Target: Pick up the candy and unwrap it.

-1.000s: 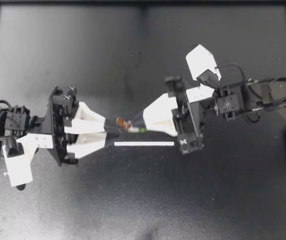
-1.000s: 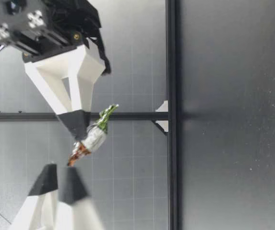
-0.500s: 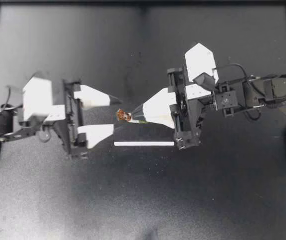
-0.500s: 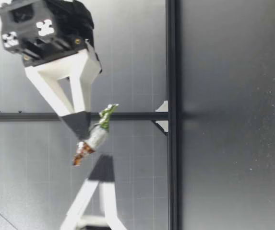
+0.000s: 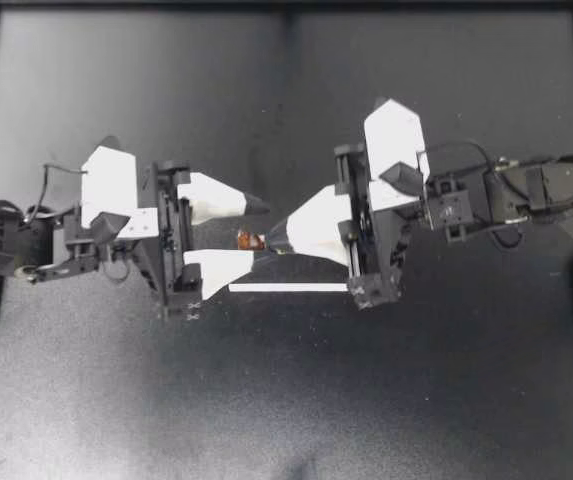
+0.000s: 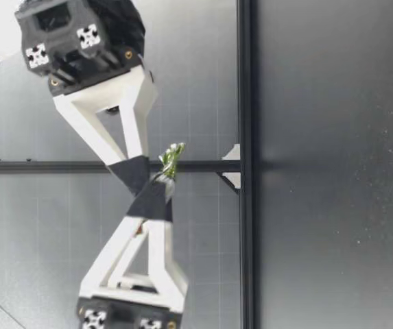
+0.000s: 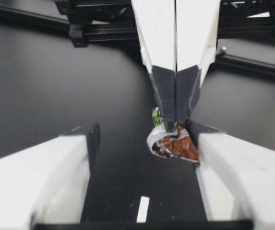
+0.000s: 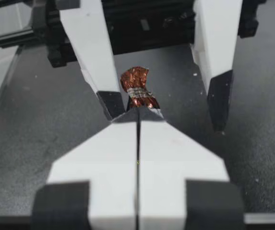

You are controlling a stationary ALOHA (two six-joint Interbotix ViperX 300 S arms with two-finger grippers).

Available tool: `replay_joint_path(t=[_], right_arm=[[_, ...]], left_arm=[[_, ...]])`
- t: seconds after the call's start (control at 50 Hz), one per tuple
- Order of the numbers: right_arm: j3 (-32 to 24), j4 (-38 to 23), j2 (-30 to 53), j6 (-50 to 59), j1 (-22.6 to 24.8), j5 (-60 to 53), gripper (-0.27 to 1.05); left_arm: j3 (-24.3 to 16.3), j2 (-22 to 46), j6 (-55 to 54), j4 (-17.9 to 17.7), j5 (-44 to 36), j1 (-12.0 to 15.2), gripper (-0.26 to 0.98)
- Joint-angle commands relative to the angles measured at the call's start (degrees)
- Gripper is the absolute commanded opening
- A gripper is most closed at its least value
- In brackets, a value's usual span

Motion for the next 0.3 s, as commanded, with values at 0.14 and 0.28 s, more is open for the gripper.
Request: replay_joint_path(t=[0.14, 0.28], right_arm=[[0.6, 1.0, -4.1, 0.2, 1.3, -0.2, -0.2], [1.5, 1.6, -5.1, 0.2, 1.3, -0.2, -0.2]], left_arm=[[0.4, 1.3, -0.2, -1.9, 0.2, 2.5, 0.57], [1.1, 0.8, 0.3, -2.4, 0.0, 3.4, 0.57]])
